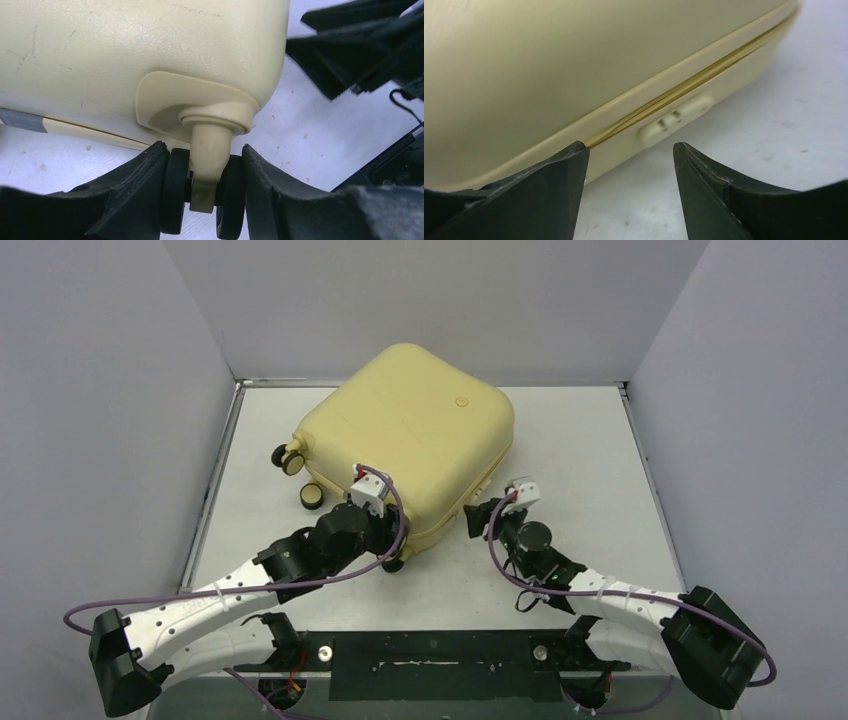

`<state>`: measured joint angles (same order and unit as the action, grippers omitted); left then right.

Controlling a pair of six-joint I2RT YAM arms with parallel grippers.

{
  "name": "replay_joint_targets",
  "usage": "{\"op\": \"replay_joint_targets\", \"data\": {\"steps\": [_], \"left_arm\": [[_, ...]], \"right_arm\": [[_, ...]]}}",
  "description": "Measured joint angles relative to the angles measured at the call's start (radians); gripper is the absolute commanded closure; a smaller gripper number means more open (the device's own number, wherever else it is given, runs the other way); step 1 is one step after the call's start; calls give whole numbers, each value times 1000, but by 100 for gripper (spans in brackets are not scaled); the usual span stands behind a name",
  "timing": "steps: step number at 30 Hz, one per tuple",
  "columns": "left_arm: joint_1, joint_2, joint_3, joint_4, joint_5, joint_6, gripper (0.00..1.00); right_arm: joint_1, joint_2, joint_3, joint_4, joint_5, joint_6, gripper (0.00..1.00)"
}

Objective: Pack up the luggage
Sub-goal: Zip the luggage at the center of the board.

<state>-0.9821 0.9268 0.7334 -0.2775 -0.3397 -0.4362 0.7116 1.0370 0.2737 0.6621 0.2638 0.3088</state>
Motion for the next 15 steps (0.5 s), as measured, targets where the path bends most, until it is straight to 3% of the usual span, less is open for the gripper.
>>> {"op": "replay_joint_targets", "data": {"steps": [6, 15], "left_arm": [[2, -60, -18, -55, -23, 1, 100], [3, -88, -36, -60, -34, -3, 100]], "right_arm": [[200, 108, -13, 27, -17, -19, 35], [234, 257, -13, 140, 77, -30, 40]]}}
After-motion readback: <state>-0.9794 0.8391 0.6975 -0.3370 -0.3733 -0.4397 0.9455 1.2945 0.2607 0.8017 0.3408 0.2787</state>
